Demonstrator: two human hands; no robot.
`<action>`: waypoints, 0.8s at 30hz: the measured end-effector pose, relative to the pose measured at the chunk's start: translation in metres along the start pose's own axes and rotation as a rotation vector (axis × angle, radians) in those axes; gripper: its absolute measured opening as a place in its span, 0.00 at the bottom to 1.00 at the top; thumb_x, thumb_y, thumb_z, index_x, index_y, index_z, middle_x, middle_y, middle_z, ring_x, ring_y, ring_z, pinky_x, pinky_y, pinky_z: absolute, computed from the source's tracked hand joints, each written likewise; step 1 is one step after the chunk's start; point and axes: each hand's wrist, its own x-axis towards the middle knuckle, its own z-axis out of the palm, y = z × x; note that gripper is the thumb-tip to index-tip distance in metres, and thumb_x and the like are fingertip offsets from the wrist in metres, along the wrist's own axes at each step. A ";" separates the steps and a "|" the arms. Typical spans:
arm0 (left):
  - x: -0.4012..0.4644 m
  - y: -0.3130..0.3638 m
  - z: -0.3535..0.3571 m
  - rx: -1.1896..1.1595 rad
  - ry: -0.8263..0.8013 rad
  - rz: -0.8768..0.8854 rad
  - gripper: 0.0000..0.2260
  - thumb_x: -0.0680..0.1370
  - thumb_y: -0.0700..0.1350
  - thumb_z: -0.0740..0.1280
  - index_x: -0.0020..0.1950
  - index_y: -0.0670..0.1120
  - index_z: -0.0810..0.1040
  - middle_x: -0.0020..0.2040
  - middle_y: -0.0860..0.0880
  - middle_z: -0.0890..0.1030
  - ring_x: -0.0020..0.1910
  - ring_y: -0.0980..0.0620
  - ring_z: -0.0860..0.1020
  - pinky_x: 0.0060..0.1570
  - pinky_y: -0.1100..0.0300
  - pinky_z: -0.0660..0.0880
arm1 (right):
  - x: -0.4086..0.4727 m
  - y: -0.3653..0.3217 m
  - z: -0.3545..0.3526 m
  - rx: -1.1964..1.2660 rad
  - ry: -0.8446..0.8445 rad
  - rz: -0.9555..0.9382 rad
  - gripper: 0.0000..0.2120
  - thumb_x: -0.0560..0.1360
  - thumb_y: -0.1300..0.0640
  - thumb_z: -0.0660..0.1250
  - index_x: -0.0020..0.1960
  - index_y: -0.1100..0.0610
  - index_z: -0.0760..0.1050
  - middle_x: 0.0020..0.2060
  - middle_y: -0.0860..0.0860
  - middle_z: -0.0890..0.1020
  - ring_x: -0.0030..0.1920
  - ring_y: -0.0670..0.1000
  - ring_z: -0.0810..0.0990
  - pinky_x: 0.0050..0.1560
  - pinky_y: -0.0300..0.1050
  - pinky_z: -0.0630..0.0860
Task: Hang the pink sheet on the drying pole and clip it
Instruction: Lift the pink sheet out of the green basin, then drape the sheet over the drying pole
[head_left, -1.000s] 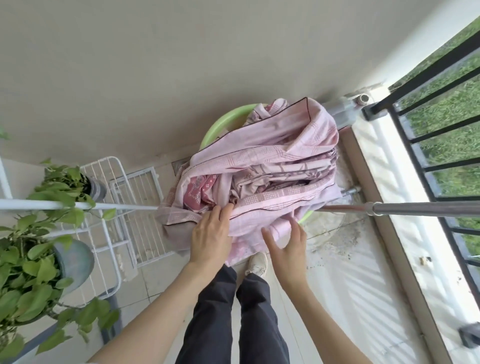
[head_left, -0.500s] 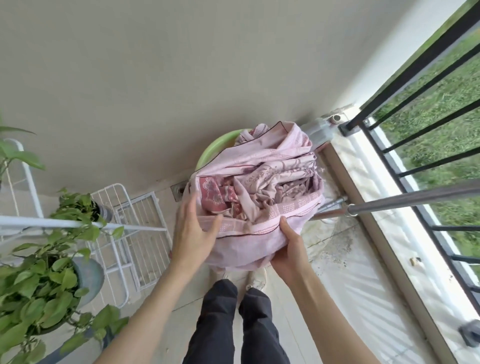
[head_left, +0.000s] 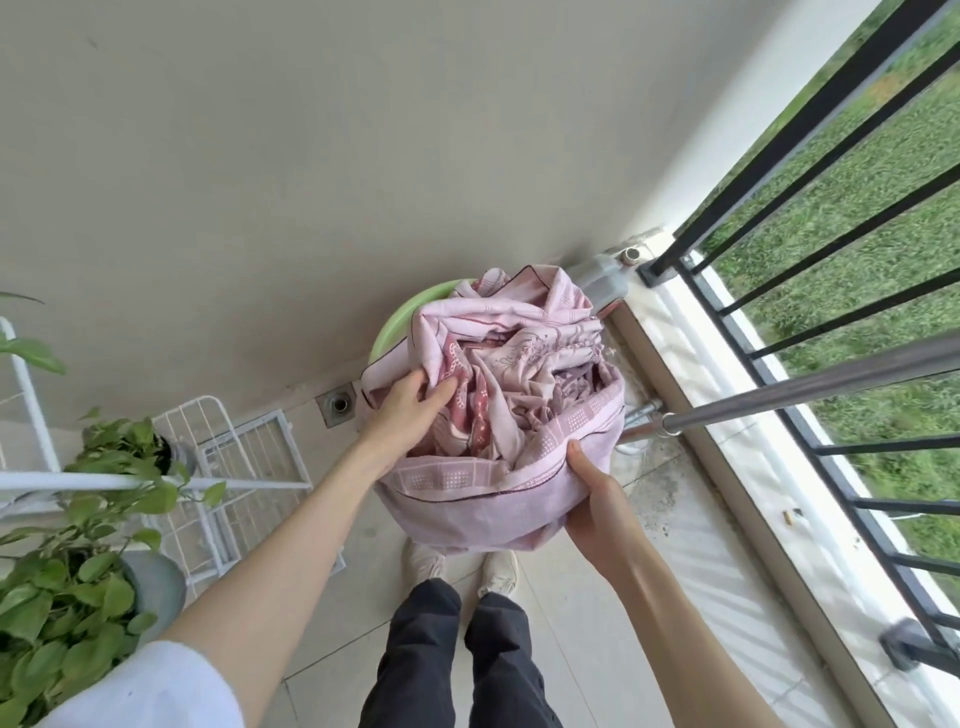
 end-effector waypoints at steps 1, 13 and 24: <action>-0.002 0.008 0.001 -0.005 -0.031 0.045 0.10 0.78 0.52 0.62 0.56 0.50 0.74 0.54 0.51 0.80 0.55 0.53 0.76 0.61 0.53 0.71 | -0.001 -0.004 0.001 -0.039 0.012 -0.030 0.23 0.70 0.50 0.68 0.62 0.58 0.74 0.56 0.54 0.82 0.58 0.53 0.79 0.63 0.51 0.71; -0.036 0.138 -0.008 0.237 -0.317 0.296 0.19 0.76 0.56 0.62 0.67 0.58 0.67 0.67 0.54 0.71 0.65 0.55 0.68 0.67 0.55 0.64 | -0.064 -0.107 0.058 -0.223 0.010 -0.421 0.12 0.76 0.54 0.62 0.55 0.58 0.78 0.47 0.54 0.84 0.48 0.51 0.83 0.43 0.41 0.78; -0.120 0.247 -0.054 0.001 -0.378 0.597 0.22 0.77 0.48 0.62 0.69 0.63 0.64 0.68 0.58 0.70 0.66 0.60 0.69 0.68 0.54 0.63 | -0.172 -0.191 0.107 -0.238 -0.233 -0.738 0.13 0.76 0.54 0.64 0.57 0.60 0.77 0.48 0.57 0.84 0.50 0.56 0.83 0.49 0.48 0.80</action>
